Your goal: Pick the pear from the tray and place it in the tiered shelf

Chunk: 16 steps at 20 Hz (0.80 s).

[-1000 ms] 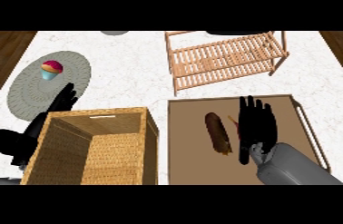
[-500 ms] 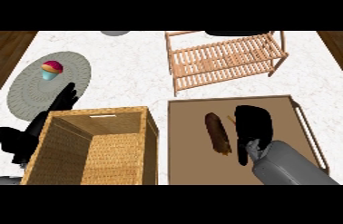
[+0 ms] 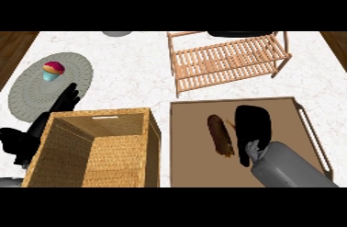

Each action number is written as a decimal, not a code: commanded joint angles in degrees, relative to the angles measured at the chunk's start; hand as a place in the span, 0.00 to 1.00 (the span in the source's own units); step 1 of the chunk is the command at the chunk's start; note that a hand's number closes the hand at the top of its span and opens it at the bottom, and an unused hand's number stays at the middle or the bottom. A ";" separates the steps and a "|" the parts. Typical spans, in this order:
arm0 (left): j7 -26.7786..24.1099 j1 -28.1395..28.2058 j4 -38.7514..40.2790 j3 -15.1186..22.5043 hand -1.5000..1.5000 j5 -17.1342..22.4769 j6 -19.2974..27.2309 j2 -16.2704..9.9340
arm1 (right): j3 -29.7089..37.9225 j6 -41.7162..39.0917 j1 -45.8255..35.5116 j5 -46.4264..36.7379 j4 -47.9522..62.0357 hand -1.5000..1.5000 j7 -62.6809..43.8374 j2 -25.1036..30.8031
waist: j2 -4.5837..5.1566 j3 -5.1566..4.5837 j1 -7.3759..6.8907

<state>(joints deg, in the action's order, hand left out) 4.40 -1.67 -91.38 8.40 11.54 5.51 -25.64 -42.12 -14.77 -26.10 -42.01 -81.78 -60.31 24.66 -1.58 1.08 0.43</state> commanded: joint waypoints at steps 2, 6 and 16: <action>0.56 3.41 5.70 5.25 0.50 -3.10 0.03 3.58 | 1.35 0.39 1.37 -2.63 -3.40 1.00 -3.51 1.12 | 1.47 -1.13 0.87; -1.57 5.08 6.84 2.67 0.50 -2.58 -0.96 2.29 | 8.31 8.20 8.20 4.71 -8.20 1.00 14.31 8.78 | 1.74 -1.02 2.32; 0.01 5.91 4.94 3.14 0.50 -3.49 -0.16 4.35 | 24.07 9.29 13.00 13.63 -21.75 1.00 23.20 21.41 | 1.35 -1.15 3.48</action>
<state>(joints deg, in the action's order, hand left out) 4.82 1.68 -93.43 5.94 10.86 5.09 -25.42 -23.54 -6.70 -14.54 -30.16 -99.28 -39.12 41.85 -1.51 1.60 3.03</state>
